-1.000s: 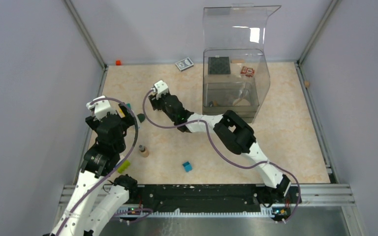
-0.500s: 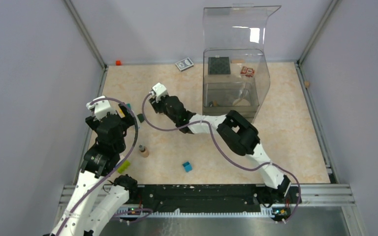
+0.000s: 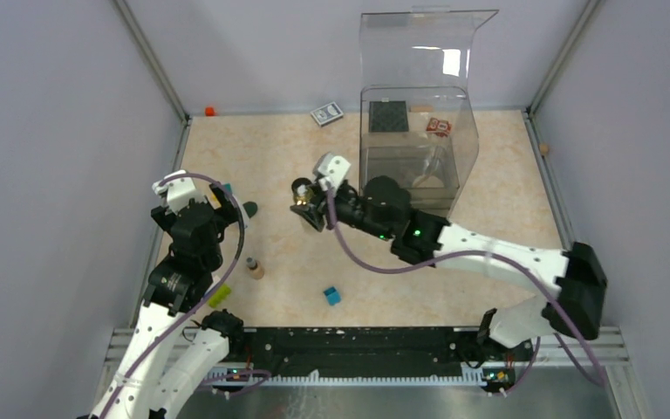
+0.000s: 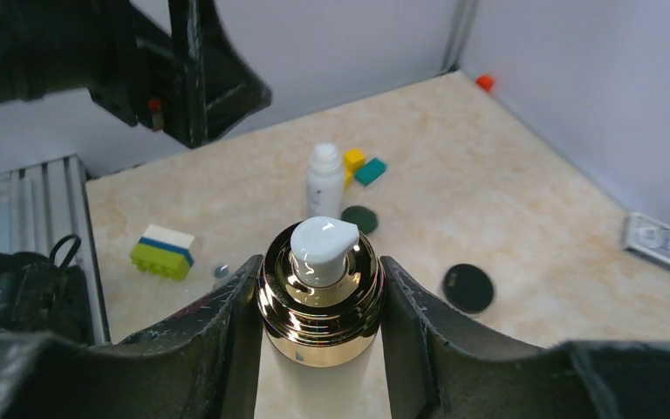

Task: Organize the makeup
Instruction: Pick up the makeup from the center of the board, then place the makeup in the drawer.

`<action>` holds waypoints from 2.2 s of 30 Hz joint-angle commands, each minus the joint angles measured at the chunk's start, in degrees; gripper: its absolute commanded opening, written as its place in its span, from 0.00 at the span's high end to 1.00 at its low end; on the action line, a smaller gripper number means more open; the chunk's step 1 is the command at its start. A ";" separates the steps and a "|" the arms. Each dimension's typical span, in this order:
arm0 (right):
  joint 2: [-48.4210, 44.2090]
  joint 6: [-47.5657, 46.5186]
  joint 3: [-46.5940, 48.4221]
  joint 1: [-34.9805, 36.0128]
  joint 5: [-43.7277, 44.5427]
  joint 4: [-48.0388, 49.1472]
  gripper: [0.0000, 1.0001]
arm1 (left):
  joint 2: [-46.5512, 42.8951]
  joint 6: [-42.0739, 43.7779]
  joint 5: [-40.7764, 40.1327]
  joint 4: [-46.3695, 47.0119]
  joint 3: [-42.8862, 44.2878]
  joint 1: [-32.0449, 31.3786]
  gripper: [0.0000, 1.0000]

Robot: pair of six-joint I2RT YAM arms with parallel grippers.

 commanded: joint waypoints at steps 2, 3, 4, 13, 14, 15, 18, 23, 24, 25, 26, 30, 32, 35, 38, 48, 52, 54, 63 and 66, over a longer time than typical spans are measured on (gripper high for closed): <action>-13.83 -2.88 1.53 -2.56 14.43 -12.68 1.00 | -0.01 0.05 0.17 2.58 -0.23 0.39 0.01; -14.78 -2.61 2.66 -3.67 16.43 -15.28 1.00 | -0.03 0.05 0.13 2.58 -0.22 0.41 0.01; -15.75 -2.17 3.52 -5.59 18.07 -17.05 1.00 | 0.00 0.05 0.07 2.58 -0.18 0.42 0.01; -13.93 -0.88 6.12 -16.76 31.92 -17.13 1.00 | 0.09 0.04 0.21 2.45 -0.25 0.46 0.01; -13.59 -0.81 6.27 -17.33 32.54 -16.43 1.00 | 0.09 0.00 0.12 2.41 -0.19 0.45 0.01; -13.36 -1.02 6.16 -17.72 33.37 -15.39 1.00 | 0.04 -0.04 0.04 2.36 -0.24 0.45 0.01; -12.36 -1.97 5.98 -18.80 35.33 -12.33 1.00 | 0.10 0.01 0.05 2.40 -0.26 0.42 0.01; -9.71 0.77 3.84 -22.96 32.18 -5.75 1.00 | 0.53 0.05 0.63 2.62 -0.23 0.46 0.01; -9.10 0.89 2.66 -23.46 31.70 -3.32 1.00 | 0.57 0.12 0.79 2.66 -0.25 0.42 0.01; -8.37 1.13 2.00 -23.95 31.18 -1.14 1.00 | 0.58 0.13 0.85 2.66 -0.30 0.42 0.01; -7.64 1.68 1.64 -24.57 30.54 0.36 1.00 | 0.62 0.13 0.87 2.54 -0.33 0.42 0.01; -4.47 7.43 0.92 -27.88 26.93 4.52 1.00 | 0.72 0.14 0.89 2.64 -0.33 0.42 0.01; -3.40 9.36 0.28 -28.93 24.81 6.68 1.00 | 0.88 0.07 0.80 2.51 -0.41 0.42 0.01; -2.59 8.79 -1.60 -29.08 21.83 11.24 1.00 | 0.94 0.13 0.87 2.53 -0.41 0.49 0.01; -1.31 7.74 -3.01 -29.15 20.40 14.90 1.00 | 0.79 0.28 1.03 2.64 -0.45 0.43 0.01; 4.44 5.42 -4.83 -29.25 17.15 22.42 1.00 | 0.57 0.57 1.14 3.02 -0.73 0.43 0.01; 7.03 4.75 -4.23 -29.38 16.09 24.75 1.00 | 0.61 0.66 1.12 3.10 -0.73 0.42 0.01; 8.17 4.62 -3.61 -29.51 15.45 25.32 1.00 | 0.71 0.66 1.20 3.19 -0.79 0.42 0.01; 11.56 1.23 -1.83 -29.60 14.79 26.77 1.00 | 0.73 0.75 1.12 3.19 -0.82 0.42 0.01; 11.82 0.95 -1.73 -29.60 14.40 26.43 0.98 | 0.76 0.84 1.09 3.28 -0.83 0.42 0.01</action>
